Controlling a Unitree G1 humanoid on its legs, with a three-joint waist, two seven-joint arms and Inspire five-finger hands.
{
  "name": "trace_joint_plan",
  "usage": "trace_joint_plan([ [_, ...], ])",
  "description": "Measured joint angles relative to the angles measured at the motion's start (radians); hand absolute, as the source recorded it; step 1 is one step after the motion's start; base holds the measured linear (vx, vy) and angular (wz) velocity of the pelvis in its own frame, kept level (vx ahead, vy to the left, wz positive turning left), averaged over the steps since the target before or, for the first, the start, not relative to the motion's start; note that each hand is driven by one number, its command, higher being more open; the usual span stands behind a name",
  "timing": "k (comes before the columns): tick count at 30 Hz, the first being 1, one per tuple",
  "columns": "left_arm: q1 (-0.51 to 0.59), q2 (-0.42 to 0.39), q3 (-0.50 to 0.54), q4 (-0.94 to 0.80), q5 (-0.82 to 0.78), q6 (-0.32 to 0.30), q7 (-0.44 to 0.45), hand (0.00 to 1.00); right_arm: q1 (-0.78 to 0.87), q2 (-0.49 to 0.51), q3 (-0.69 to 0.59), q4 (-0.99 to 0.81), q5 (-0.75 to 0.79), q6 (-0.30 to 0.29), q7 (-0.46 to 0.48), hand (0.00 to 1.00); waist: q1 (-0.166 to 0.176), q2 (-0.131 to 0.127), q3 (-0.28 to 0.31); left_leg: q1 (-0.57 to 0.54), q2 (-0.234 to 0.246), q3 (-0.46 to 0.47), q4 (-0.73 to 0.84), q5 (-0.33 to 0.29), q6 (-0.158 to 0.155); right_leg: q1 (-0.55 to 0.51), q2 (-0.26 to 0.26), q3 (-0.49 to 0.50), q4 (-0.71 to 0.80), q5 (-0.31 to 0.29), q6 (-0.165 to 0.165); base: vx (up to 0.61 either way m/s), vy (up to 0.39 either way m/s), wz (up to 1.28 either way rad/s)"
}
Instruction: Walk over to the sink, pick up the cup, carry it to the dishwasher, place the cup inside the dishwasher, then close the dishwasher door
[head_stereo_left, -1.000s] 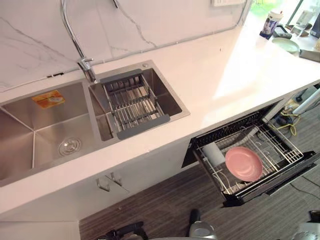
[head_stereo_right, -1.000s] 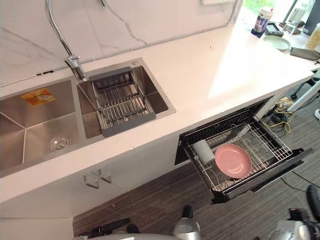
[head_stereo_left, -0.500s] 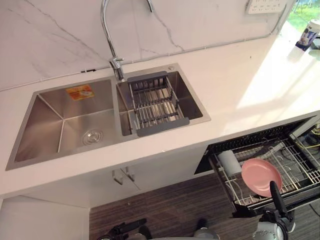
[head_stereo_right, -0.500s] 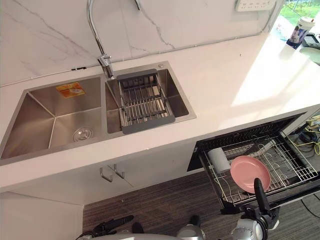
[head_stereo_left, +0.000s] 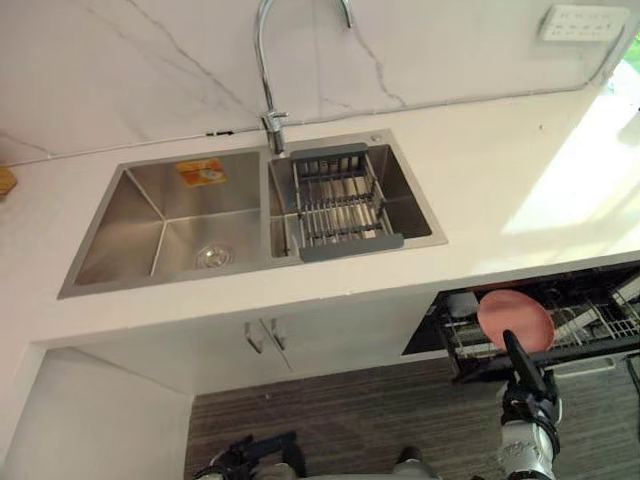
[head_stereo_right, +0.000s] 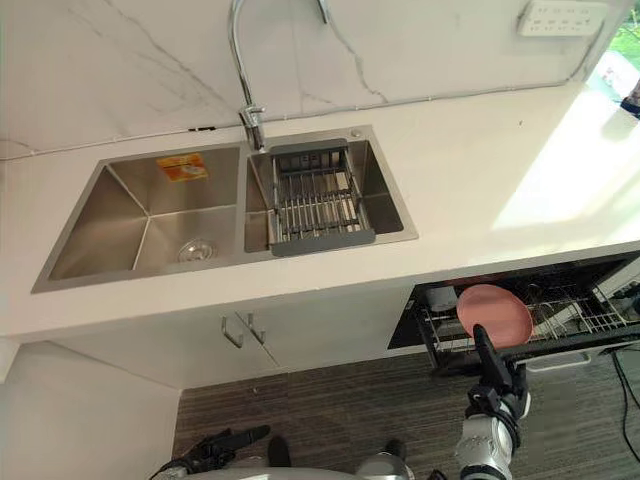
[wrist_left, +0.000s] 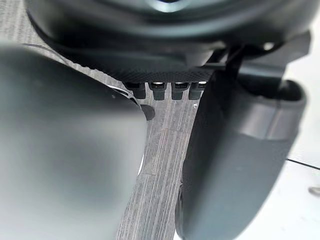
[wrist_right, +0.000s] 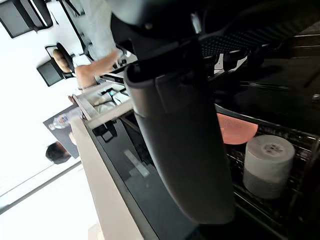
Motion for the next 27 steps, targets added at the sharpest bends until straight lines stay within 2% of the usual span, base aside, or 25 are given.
trace_joint_plan([
  [5, 0.0, -0.018, 0.035, 0.002, -0.042, 0.018, 0.022, 1.0, -0.104, -0.068, 0.009, 0.001, 0.008, 0.069, 0.0, 1.0, 0.009, 0.04, 0.021, -0.029, 0.009, -0.027, 0.028, 0.007, 0.006, -0.001, 0.011, -0.025, 0.0, 0.007, -0.012, 0.0, -0.011, 0.14],
  [7, 0.003, -0.016, 0.053, 0.003, -0.041, 0.013, 0.024, 1.0, -0.134, -0.108, 0.042, 0.017, 0.005, 0.084, 0.0, 1.0, 0.031, 0.051, 0.03, -0.048, 0.017, -0.038, 0.044, 0.009, 0.003, -0.005, 0.018, -0.036, 0.001, 0.006, -0.014, -0.01, -0.02, 0.14],
  [8, 0.015, -0.015, 0.063, 0.006, -0.027, -0.002, 0.023, 1.0, -0.173, -0.133, 0.059, 0.048, 0.004, 0.085, 0.0, 1.0, 0.044, 0.056, 0.034, -0.063, 0.02, -0.041, 0.051, 0.01, 0.002, -0.016, 0.022, -0.038, 0.001, 0.004, -0.016, -0.03, -0.016, 0.07],
  [10, 0.044, -0.02, 0.079, 0.01, -0.022, -0.021, 0.02, 1.0, -0.192, -0.157, 0.064, 0.08, 0.005, 0.076, 0.028, 1.0, 0.047, 0.061, 0.042, -0.088, 0.023, -0.046, 0.056, 0.016, 0.001, -0.036, 0.024, -0.041, 0.002, 0.002, -0.018, -0.05, -0.005, 0.1],
  [11, 0.047, -0.026, 0.107, 0.006, -0.026, -0.043, 0.007, 1.0, -0.196, -0.182, 0.075, 0.086, 0.007, 0.072, 0.049, 1.0, 0.048, 0.07, 0.059, -0.107, 0.024, -0.059, 0.055, 0.021, -0.002, -0.048, 0.026, -0.054, 0.003, 0.003, -0.022, -0.09, 0.005, 0.2],
  [14, 0.048, -0.041, 0.108, 0.012, -0.043, -0.099, 0.004, 1.0, -0.223, -0.194, 0.079, 0.089, 0.01, 0.047, 0.072, 1.0, 0.053, 0.099, 0.088, -0.129, 0.034, -0.063, 0.051, 0.027, -0.009, -0.069, 0.034, -0.057, 0.008, 0.005, -0.034, -0.11, 0.008, 0.03],
  [16, 0.048, -0.045, 0.109, 0.011, -0.042, -0.094, 0.001, 1.0, -0.225, -0.192, 0.08, 0.085, 0.009, 0.047, 0.079, 1.0, 0.057, 0.111, 0.093, -0.129, 0.038, -0.072, 0.048, 0.027, -0.01, -0.068, 0.041, -0.056, 0.008, 0.005, -0.038, -0.09, -0.016, -0.05],
  [18, 0.048, -0.044, 0.13, 0.011, -0.044, -0.056, -0.044, 1.0, -0.225, -0.18, 0.11, 0.08, 0.009, 0.044, 0.081, 1.0, 0.059, 0.117, 0.094, -0.126, 0.049, -0.087, 0.047, 0.031, -0.019, -0.068, 0.058, -0.053, 0.001, 0.001, -0.05, -0.04, -0.039, -0.06],
  [22, 0.047, -0.027, 0.126, 0.018, -0.085, -0.031, -0.107, 1.0, -0.161, -0.124, 0.229, 0.018, -0.017, 0.03, 0.11, 1.0, 0.061, 0.118, 0.094, -0.113, 0.078, -0.084, 0.045, 0.039, -0.041, -0.063, 0.084, -0.047, 0.001, -0.013, -0.071, 0.0, -0.067, -0.07],
  [24, 0.043, -0.028, 0.121, 0.023, -0.106, -0.024, -0.114, 1.0, -0.109, -0.082, 0.303, -0.012, -0.085, 0.024, 0.118, 1.0, 0.069, 0.118, 0.093, -0.111, 0.089, -0.084, 0.042, 0.042, -0.05, -0.062, 0.095, -0.047, 0.001, -0.021, -0.079, 0.05, -0.06, 0.0],
  [27, 0.035, -0.036, 0.099, 0.037, -0.151, -0.033, -0.132, 1.0, 0.0, 0.036, 0.394, -0.014, -0.252, 0.015, 0.079, 1.0, 0.084, 0.122, 0.089, -0.103, 0.098, -0.088, 0.02, 0.046, -0.059, -0.064, 0.102, -0.052, 0.016, -0.039, -0.072, 0.08, -0.033, 0.07],
])
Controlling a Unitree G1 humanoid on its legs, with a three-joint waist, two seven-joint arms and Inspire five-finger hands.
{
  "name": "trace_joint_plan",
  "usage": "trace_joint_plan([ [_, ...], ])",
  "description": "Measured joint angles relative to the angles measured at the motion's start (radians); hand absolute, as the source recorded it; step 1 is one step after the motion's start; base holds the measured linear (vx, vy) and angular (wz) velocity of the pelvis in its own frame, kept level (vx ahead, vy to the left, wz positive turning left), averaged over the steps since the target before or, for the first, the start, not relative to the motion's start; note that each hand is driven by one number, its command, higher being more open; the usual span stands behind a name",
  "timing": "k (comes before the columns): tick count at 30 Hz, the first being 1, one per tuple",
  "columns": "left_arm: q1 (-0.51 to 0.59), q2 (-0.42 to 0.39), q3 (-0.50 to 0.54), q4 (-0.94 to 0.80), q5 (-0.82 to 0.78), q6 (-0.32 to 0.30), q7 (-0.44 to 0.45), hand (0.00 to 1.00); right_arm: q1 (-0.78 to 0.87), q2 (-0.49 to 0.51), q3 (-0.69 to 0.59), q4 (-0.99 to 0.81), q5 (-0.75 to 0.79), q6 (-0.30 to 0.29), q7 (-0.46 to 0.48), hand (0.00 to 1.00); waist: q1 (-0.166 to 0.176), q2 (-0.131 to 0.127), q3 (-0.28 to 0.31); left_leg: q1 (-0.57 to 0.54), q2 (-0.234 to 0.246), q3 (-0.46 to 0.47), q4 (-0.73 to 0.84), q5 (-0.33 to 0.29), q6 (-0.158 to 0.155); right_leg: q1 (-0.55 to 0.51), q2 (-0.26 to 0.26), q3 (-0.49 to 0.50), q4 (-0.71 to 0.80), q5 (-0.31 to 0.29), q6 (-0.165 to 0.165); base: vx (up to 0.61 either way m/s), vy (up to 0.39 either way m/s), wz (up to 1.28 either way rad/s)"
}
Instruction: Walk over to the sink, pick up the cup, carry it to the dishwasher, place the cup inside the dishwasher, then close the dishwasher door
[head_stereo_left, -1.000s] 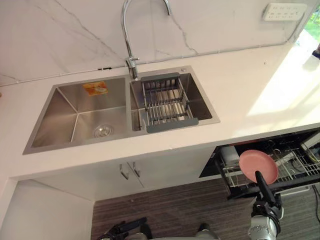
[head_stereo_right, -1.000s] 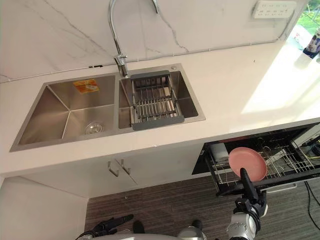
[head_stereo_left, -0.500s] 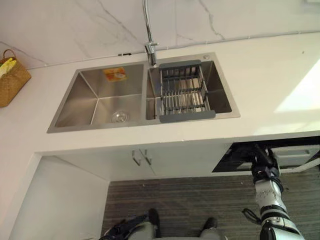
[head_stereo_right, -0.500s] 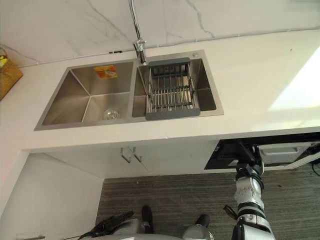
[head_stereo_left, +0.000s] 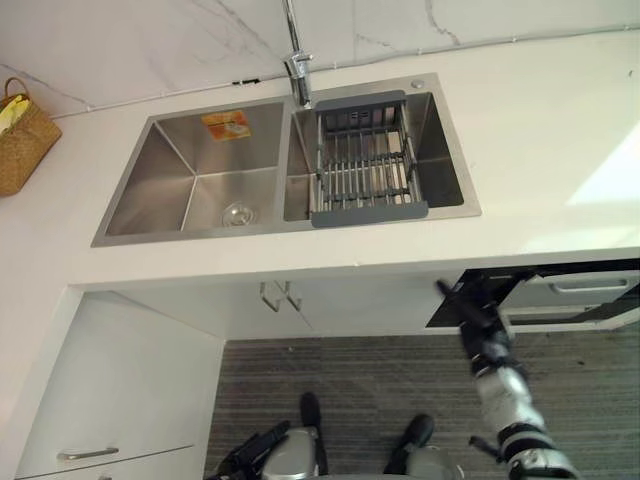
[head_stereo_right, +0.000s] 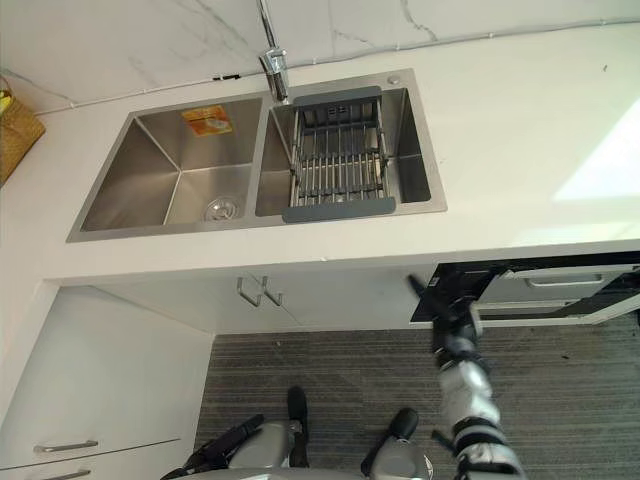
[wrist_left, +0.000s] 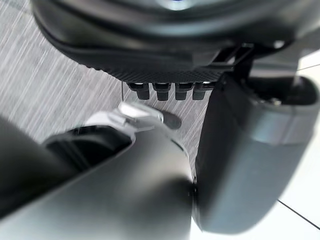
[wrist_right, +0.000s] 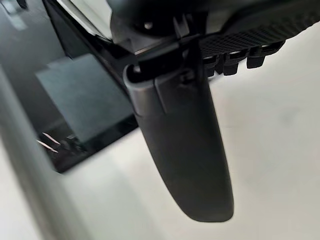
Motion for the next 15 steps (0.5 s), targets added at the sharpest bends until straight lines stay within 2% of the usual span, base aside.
trace_joint_plan([
  [2, -0.001, -0.004, -0.03, 0.003, -0.05, -0.012, -0.002, 1.0, 0.079, 0.065, 0.018, 0.02, -0.14, 0.005, -0.049, 1.0, 0.003, -0.003, -0.002, 0.016, -0.005, 0.003, -0.011, -0.002, -0.001, 0.0, -0.016, 0.001, 0.031, -0.022, 0.012, 0.13, 0.013, 0.02],
  [4, -0.001, -0.002, -0.045, 0.013, -0.07, -0.017, 0.002, 1.0, 0.124, 0.07, 0.015, 0.034, -0.232, 0.006, -0.08, 1.0, 0.001, -0.01, -0.005, 0.038, -0.009, 0.024, -0.018, -0.01, -0.001, 0.002, -0.03, 0.018, 0.049, -0.026, 0.013, 0.14, 0.028, -0.24],
  [6, 0.003, 0.011, -0.061, 0.024, -0.102, -0.008, 0.002, 1.0, 0.139, 0.063, 0.003, 0.058, -0.305, 0.018, -0.106, 1.0, -0.001, -0.031, -0.012, 0.067, -0.013, 0.06, -0.026, -0.021, -0.003, 0.003, -0.037, 0.052, 0.051, -0.027, 0.017, 0.13, 0.035, -0.45],
  [8, 0.002, 0.044, -0.072, 0.048, -0.108, 0.015, 0.002, 1.0, 0.156, 0.052, -0.008, 0.096, -0.379, 0.02, -0.116, 1.0, -0.012, -0.07, -0.033, 0.098, -0.017, 0.092, -0.028, -0.036, -0.008, 0.019, -0.045, 0.071, 0.055, -0.035, 0.029, 0.12, 0.019, -0.27],
  [11, 0.006, 0.065, -0.073, 0.059, -0.105, 0.03, 0.007, 1.0, 0.181, 0.04, -0.009, 0.14, -0.442, 0.038, -0.133, 1.0, -0.011, -0.102, -0.056, 0.122, -0.021, 0.11, -0.017, -0.058, -0.003, 0.02, -0.066, 0.087, 0.102, -0.064, 0.04, 0.07, 0.026, -0.16],
  [13, 0.006, 0.072, -0.073, 0.059, -0.105, 0.034, 0.012, 1.0, 0.192, 0.04, -0.008, 0.175, -0.464, 0.057, -0.139, 1.0, -0.005, -0.12, -0.06, 0.129, -0.03, 0.11, 0.009, -0.081, 0.007, 0.006, -0.102, 0.097, 0.184, -0.106, 0.048, 0.06, 0.064, -0.03],
  [15, 0.007, 0.086, -0.073, 0.057, -0.104, 0.034, 0.016, 1.0, 0.186, 0.037, -0.012, 0.211, -0.473, 0.077, -0.149, 1.0, 0.004, -0.155, -0.061, 0.131, -0.056, 0.116, 0.058, -0.124, 0.029, -0.027, -0.17, 0.117, 0.326, -0.171, 0.06, 0.0, 0.07, -0.06],
])
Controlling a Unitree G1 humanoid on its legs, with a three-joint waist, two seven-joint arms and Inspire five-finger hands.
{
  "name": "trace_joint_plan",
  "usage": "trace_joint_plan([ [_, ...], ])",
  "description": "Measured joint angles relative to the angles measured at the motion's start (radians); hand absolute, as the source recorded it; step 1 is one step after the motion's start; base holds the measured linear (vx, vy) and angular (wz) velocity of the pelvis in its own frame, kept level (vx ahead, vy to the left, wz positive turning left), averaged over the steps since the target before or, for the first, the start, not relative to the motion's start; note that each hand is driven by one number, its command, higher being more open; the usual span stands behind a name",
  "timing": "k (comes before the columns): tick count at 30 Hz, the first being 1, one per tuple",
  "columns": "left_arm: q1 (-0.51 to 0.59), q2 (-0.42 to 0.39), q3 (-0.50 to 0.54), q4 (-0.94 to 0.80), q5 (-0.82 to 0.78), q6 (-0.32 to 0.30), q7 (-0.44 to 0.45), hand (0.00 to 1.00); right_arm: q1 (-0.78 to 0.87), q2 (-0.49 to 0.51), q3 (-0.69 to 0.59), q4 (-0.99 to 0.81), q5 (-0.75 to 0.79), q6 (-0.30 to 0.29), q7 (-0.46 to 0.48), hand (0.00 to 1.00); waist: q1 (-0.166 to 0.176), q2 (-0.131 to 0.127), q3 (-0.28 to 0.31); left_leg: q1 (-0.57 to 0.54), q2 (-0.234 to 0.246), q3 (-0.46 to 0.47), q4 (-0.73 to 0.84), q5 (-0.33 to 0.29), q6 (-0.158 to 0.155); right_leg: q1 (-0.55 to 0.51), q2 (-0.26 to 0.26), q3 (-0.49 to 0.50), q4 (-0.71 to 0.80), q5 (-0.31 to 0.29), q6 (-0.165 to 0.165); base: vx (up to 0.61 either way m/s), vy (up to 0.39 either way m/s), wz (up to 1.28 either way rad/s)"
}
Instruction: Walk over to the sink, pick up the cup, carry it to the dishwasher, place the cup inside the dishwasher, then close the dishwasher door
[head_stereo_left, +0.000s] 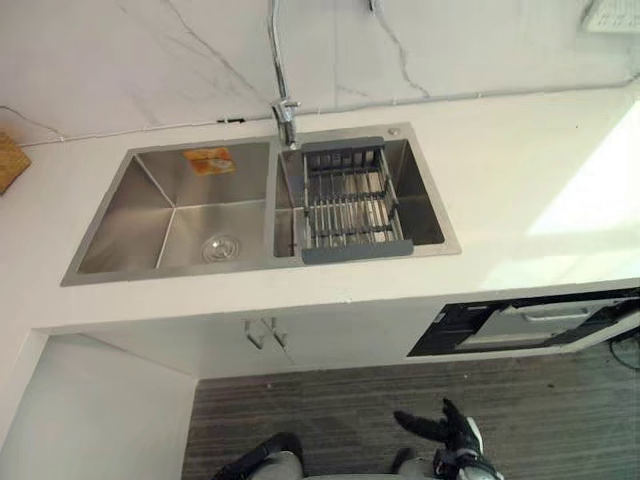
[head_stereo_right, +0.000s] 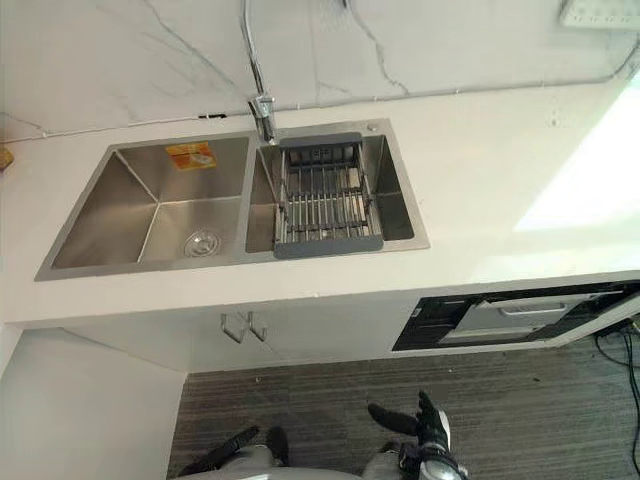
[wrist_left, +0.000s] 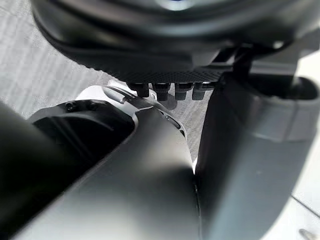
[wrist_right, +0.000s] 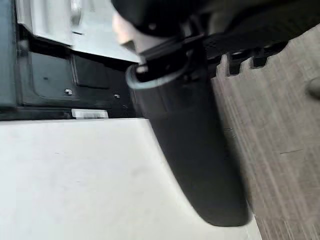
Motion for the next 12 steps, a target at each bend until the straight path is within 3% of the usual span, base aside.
trace_joint_plan([
  [2, 0.0, 0.006, 0.0, -0.001, 0.01, 0.0, 0.008, 1.0, -0.008, 0.004, 0.0, 0.008, -0.014, 0.003, -0.015, 1.0, 0.005, -0.019, 0.0, 0.001, -0.015, -0.007, 0.039, -0.04, 0.014, -0.043, -0.051, 0.061, 0.138, -0.017, -0.002, -0.03, 0.071, 0.0],
  [6, -0.006, 0.032, -0.017, -0.01, 0.018, 0.0, 0.016, 1.0, -0.029, 0.027, -0.025, 0.036, -0.013, 0.02, -0.027, 1.0, -0.004, -0.029, -0.003, 0.006, 0.002, -0.072, 0.048, -0.045, 0.019, -0.084, -0.044, 0.184, 0.251, 0.006, -0.046, -0.02, 0.039, 0.42],
  [7, -0.007, 0.048, -0.018, -0.01, 0.018, 0.003, 0.015, 1.0, -0.032, 0.038, -0.031, 0.048, -0.017, 0.035, -0.026, 1.0, -0.003, -0.039, -0.009, -0.012, 0.013, -0.099, 0.054, -0.042, 0.013, -0.077, 0.0, 0.247, 0.188, 0.004, -0.044, 0.01, -0.054, 0.77],
  [8, -0.015, 0.068, -0.018, -0.006, 0.019, 0.007, 0.017, 1.0, -0.034, 0.052, -0.035, 0.054, -0.027, 0.065, -0.018, 1.0, -0.004, -0.071, -0.011, -0.028, 0.009, -0.127, 0.055, -0.037, 0.006, -0.058, 0.015, 0.27, 0.133, 0.019, -0.023, 0.02, -0.082, 0.65],
  [10, -0.028, 0.082, -0.018, -0.004, 0.028, 0.02, 0.018, 1.0, -0.055, 0.058, -0.038, 0.084, -0.044, 0.122, 0.004, 1.0, 0.006, -0.084, -0.018, -0.043, 0.019, -0.14, 0.032, -0.012, -0.015, -0.021, 0.048, 0.251, 0.028, 0.016, -0.018, 0.06, -0.136, 0.27],
  [12, -0.041, 0.082, -0.018, 0.004, 0.039, 0.024, 0.019, 1.0, -0.077, 0.058, -0.042, 0.109, -0.044, 0.164, 0.021, 1.0, 0.013, -0.092, -0.02, -0.048, 0.011, -0.133, 0.004, 0.018, -0.021, 0.011, 0.057, 0.228, -0.077, 0.01, 0.015, 0.05, -0.105, -0.03],
])
